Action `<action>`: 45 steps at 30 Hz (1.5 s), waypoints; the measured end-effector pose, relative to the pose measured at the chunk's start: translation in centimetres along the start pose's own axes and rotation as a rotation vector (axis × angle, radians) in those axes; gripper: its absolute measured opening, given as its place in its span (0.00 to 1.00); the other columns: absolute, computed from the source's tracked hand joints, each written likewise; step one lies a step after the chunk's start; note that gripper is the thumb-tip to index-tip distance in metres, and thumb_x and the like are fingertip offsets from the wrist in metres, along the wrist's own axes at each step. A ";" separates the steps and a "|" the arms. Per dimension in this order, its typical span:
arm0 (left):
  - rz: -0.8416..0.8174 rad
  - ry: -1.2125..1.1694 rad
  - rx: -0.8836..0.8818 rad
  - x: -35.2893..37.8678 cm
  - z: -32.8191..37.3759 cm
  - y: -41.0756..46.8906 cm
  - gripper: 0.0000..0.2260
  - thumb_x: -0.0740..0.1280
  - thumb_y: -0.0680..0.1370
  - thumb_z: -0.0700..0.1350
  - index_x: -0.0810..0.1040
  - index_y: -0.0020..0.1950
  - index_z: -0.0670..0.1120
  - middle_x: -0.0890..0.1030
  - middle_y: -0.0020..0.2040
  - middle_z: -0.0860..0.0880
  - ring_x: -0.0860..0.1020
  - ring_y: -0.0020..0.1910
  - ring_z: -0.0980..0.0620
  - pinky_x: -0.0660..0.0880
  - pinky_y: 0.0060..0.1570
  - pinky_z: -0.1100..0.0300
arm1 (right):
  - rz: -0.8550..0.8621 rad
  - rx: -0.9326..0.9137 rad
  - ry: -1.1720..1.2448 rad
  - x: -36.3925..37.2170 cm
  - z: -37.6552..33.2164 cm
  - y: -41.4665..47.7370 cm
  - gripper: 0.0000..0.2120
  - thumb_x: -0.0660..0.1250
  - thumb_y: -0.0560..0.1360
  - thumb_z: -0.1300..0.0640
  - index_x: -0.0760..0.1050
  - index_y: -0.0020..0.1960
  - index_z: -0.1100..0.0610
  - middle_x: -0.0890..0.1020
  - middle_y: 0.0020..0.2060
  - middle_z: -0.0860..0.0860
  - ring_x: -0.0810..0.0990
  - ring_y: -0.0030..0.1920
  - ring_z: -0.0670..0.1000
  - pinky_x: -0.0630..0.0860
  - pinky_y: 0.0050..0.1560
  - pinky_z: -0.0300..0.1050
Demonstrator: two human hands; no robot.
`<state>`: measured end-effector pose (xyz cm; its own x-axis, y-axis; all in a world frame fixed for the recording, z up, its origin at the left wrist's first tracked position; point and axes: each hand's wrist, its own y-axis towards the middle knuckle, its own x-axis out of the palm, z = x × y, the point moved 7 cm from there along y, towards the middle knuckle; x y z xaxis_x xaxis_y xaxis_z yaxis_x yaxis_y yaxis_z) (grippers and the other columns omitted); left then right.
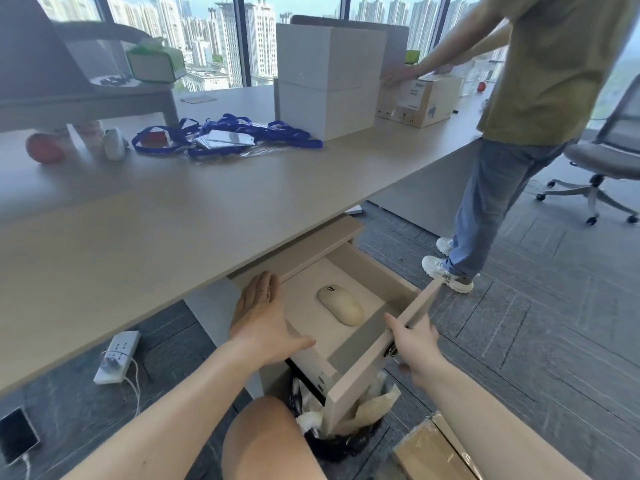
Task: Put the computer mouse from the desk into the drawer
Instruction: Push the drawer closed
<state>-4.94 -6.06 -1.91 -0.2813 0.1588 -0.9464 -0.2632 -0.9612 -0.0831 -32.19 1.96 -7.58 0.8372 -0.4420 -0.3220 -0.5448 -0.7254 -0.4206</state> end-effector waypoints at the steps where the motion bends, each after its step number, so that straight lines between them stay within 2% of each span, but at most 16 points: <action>1: -0.005 -0.005 0.000 -0.1 0.0 -0.1 0.61 0.67 0.62 0.74 0.38 0.80 0.44 0.40 0.81 0.45 0.39 0.79 0.47 0.45 0.77 0.48 | -0.056 0.069 0.091 0.7 0.5 -0.1 0.48 0.68 0.68 0.35 0.47 0.79 0.44 0.59 0.76 0.52 0.67 0.68 0.64 0.76 0.55 0.69; 2: -0.011 -0.014 0.002 -0.3 -0.1 -0.1 0.61 0.67 0.63 0.74 0.40 0.80 0.44 0.41 0.82 0.46 0.40 0.79 0.47 0.46 0.77 0.48 | -0.107 0.117 0.192 1.3 0.6 -0.4 0.43 0.66 0.71 0.37 0.47 0.78 0.41 0.63 0.74 0.50 0.69 0.65 0.63 0.78 0.49 0.71; 4: -0.030 -0.042 0.005 -1.0 -0.2 -0.1 0.59 0.67 0.63 0.75 0.42 0.81 0.45 0.43 0.82 0.47 0.44 0.80 0.48 0.49 0.77 0.49 | -0.147 0.149 0.290 2.1 0.6 -0.6 0.36 0.63 0.77 0.42 0.46 0.78 0.39 0.65 0.70 0.49 0.69 0.62 0.62 0.78 0.46 0.72; 8: -0.044 -0.089 -0.014 -1.7 -0.6 -0.1 0.59 0.61 0.62 0.79 0.45 0.81 0.46 0.47 0.82 0.49 0.47 0.80 0.50 0.51 0.77 0.48 | -0.177 0.147 0.308 3.6 -0.2 0.0 0.33 0.63 0.77 0.42 0.49 0.76 0.40 0.68 0.70 0.51 0.70 0.63 0.62 0.78 0.43 0.74; 13: 0.019 -0.081 0.004 -1.6 -0.6 -0.8 0.59 0.54 0.61 0.83 0.45 0.81 0.48 0.47 0.82 0.49 0.46 0.79 0.50 0.49 0.76 0.47 | -0.187 0.135 0.330 6.6 -1.9 1.3 0.32 0.59 0.79 0.40 0.48 0.78 0.39 0.67 0.71 0.50 0.70 0.61 0.59 0.78 0.47 0.72; 16: 0.117 -0.046 0.053 -2.0 -0.6 -0.9 0.59 0.53 0.61 0.84 0.49 0.81 0.48 0.52 0.81 0.50 0.50 0.78 0.50 0.53 0.75 0.49 | -0.189 0.176 0.372 8.5 -2.9 2.1 0.28 0.54 0.80 0.40 0.50 0.78 0.38 0.66 0.72 0.52 0.69 0.64 0.61 0.77 0.48 0.72; 18: 0.173 -0.029 0.078 -2.1 -0.7 -0.8 0.56 0.53 0.63 0.83 0.52 0.80 0.48 0.55 0.80 0.52 0.53 0.77 0.51 0.56 0.74 0.49 | -0.184 0.178 0.383 9.6 -3.6 2.6 0.26 0.53 0.80 0.41 0.52 0.77 0.39 0.66 0.72 0.52 0.69 0.62 0.60 0.76 0.50 0.73; 20: 0.215 0.004 0.104 -2.0 -0.9 -0.7 0.51 0.55 0.67 0.79 0.54 0.80 0.48 0.56 0.80 0.52 0.55 0.76 0.52 0.58 0.73 0.50 | -0.183 0.178 0.378 10.7 -4.1 3.0 0.26 0.53 0.80 0.40 0.53 0.77 0.38 0.66 0.73 0.51 0.69 0.61 0.59 0.78 0.48 0.70; 23: 0.281 0.031 0.134 -1.7 -1.0 -0.5 0.42 0.59 0.73 0.71 0.56 0.79 0.48 0.59 0.79 0.53 0.57 0.75 0.52 0.58 0.71 0.54 | -0.188 0.170 0.386 12.3 -4.9 3.5 0.25 0.51 0.80 0.40 0.53 0.77 0.37 0.65 0.74 0.51 0.69 0.66 0.60 0.80 0.42 0.66; 27: 0.309 0.079 0.159 -1.7 -1.3 -0.2 0.32 0.60 0.77 0.61 0.60 0.78 0.48 0.64 0.77 0.52 0.61 0.73 0.51 0.62 0.68 0.53 | -0.208 0.166 0.404 13.8 -5.8 4.1 0.24 0.51 0.81 0.41 0.53 0.77 0.35 0.65 0.74 0.50 0.68 0.70 0.61 0.79 0.45 0.73; 30: 0.307 0.133 0.178 -1.5 -1.8 0.1 0.28 0.61 0.79 0.57 0.64 0.76 0.48 0.67 0.74 0.53 0.65 0.70 0.51 0.66 0.65 0.53 | -0.231 0.160 0.417 14.7 -6.3 4.2 0.25 0.53 0.81 0.43 0.52 0.77 0.34 0.66 0.74 0.49 0.67 0.71 0.61 0.80 0.47 0.70; 34: 0.320 0.134 0.191 -1.5 -2.0 0.5 0.23 0.66 0.78 0.50 0.70 0.72 0.47 0.73 0.70 0.51 0.70 0.65 0.49 0.70 0.60 0.52 | -0.229 0.153 0.450 15.7 -6.7 4.5 0.29 0.56 0.82 0.50 0.48 0.78 0.35 0.62 0.77 0.49 0.63 0.74 0.62 0.80 0.49 0.68; 36: 0.330 0.127 0.191 -1.4 -2.0 0.6 0.23 0.69 0.77 0.44 0.71 0.71 0.47 0.74 0.69 0.51 0.72 0.63 0.49 0.71 0.57 0.52 | -0.233 0.152 0.456 16.2 -7.0 4.6 0.30 0.56 0.82 0.52 0.48 0.79 0.35 0.60 0.78 0.49 0.62 0.74 0.62 0.79 0.50 0.69; 40: 0.301 0.134 0.197 -1.0 -2.0 0.5 0.34 0.70 0.67 0.31 0.70 0.72 0.44 0.74 0.69 0.48 0.73 0.63 0.47 0.71 0.54 0.52 | -0.259 0.145 0.484 17.1 -7.8 4.5 0.30 0.55 0.83 0.52 0.47 0.80 0.38 0.59 0.78 0.50 0.60 0.76 0.61 0.78 0.54 0.69; 45: 0.285 0.163 0.216 -1.1 -2.2 0.6 0.33 0.65 0.66 0.31 0.69 0.72 0.43 0.74 0.70 0.47 0.74 0.63 0.46 0.72 0.53 0.50 | -0.268 0.123 0.481 18.1 -8.5 4.7 0.27 0.54 0.83 0.53 0.50 0.79 0.40 0.60 0.77 0.49 0.60 0.75 0.60 0.78 0.53 0.69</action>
<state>-2.80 -7.35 -1.58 -0.2252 -0.1625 -0.9607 -0.3888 -0.8891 0.2416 -19.21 -13.95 -8.19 0.8586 -0.4626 0.2208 -0.2875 -0.7912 -0.5398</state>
